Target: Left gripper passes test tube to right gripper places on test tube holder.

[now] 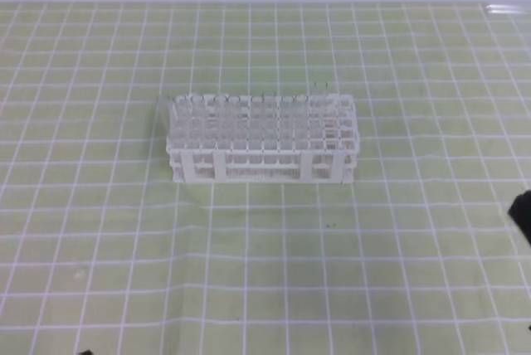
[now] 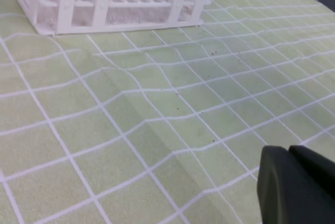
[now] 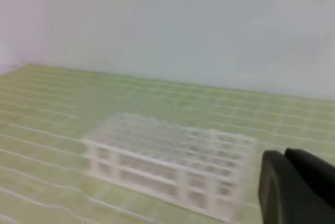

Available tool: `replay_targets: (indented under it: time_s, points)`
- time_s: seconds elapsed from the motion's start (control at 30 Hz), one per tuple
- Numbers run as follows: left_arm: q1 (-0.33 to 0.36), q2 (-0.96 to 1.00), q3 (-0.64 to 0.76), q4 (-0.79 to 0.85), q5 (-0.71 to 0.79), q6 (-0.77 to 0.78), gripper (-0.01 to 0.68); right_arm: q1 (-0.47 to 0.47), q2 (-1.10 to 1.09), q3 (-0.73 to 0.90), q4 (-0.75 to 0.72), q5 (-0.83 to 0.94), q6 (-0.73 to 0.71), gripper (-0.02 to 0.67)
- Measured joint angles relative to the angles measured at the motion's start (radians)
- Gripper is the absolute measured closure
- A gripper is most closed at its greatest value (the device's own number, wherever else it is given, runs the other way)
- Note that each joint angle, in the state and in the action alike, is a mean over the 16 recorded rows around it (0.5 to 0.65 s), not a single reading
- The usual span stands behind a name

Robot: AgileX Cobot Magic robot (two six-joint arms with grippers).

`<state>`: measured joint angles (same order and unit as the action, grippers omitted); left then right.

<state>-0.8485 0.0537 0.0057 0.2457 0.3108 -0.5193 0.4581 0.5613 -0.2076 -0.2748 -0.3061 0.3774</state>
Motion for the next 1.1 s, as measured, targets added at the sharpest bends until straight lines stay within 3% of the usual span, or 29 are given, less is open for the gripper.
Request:
replay_targets:
  time_s: [0.53, 0.9, 1.1]
  points:
    - [0.000, 0.000, 0.001, 0.017, 0.005, 0.000, 0.675, -0.386, -0.449, 0.178, 0.017, 0.217, -0.031, 0.664]
    - [0.000, 0.000, 0.000, 0.017, 0.009, 0.000, 0.675, -0.424, -0.577, 0.210, 0.027, 0.289, -0.017, 0.664]
    - [0.000, 0.000, -0.001, 0.016, 0.010, 0.000, 0.675, -0.424, -0.577, 0.210, 0.175, 0.324, -0.192, 0.664]
